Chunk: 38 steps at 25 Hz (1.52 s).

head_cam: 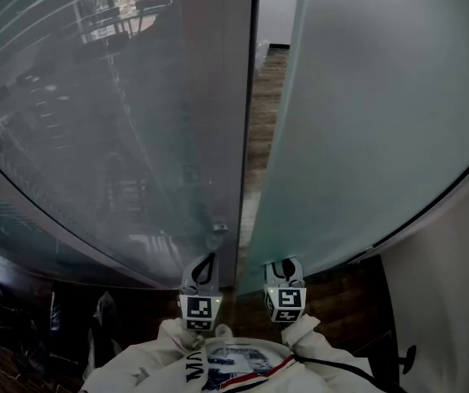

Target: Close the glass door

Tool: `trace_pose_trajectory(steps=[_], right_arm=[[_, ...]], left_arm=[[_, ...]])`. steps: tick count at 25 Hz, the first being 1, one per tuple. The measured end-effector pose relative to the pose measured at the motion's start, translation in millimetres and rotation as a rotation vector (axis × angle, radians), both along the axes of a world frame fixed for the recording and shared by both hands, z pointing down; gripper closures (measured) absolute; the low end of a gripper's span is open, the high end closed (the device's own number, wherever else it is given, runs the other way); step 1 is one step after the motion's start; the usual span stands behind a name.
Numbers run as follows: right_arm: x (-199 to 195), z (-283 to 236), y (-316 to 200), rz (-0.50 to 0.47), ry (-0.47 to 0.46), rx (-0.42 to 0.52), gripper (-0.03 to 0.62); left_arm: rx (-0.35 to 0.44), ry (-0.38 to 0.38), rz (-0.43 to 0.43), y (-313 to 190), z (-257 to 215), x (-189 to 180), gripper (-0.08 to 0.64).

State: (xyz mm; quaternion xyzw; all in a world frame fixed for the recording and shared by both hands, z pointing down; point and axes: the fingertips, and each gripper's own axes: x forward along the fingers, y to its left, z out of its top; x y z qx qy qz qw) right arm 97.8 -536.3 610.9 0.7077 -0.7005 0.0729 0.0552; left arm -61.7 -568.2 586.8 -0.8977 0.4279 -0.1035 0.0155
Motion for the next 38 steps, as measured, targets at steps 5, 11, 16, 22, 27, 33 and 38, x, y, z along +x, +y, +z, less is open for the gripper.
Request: trace_pose_trajectory(steps=[5,11,16,22,27,33,38], right_arm=[[0.3,-3.4,-12.2,0.012,0.001,0.001,0.476],[4.7,-0.1,-25.4,0.021,0.004,0.0,0.476],[6.9,0.2,-34.6,0.025,0.004,-0.001,0.476],[8.4,-0.1,-46.1,0.027,0.009,0.001,0.476],[9.4,0.2,-54.6,0.029,0.014,-0.001,0.476],[11.1,-0.4,-62.6,0.036,0.02,-0.001,0.476],[14.1,0.2,-68.9,0.042,0.024,-0.001,0.476]], left_arm=[[-0.003,0.0,0.012,0.9,-0.1,-0.6,0.558],[-0.004,-0.007,0.015,-0.6,1.0,-4.4,0.558],[-0.001,-0.014,0.018,-0.6,-0.5,-6.7,0.558],[-0.003,-0.017,0.012,-2.6,1.3,-10.3,0.558],[-0.005,-0.017,0.0,-4.7,1.4,-15.5,0.558],[-0.007,-0.012,-0.004,-2.8,1.5,-17.8,0.558],[-0.01,-0.011,-0.014,-4.1,2.0,-21.0,0.558]])
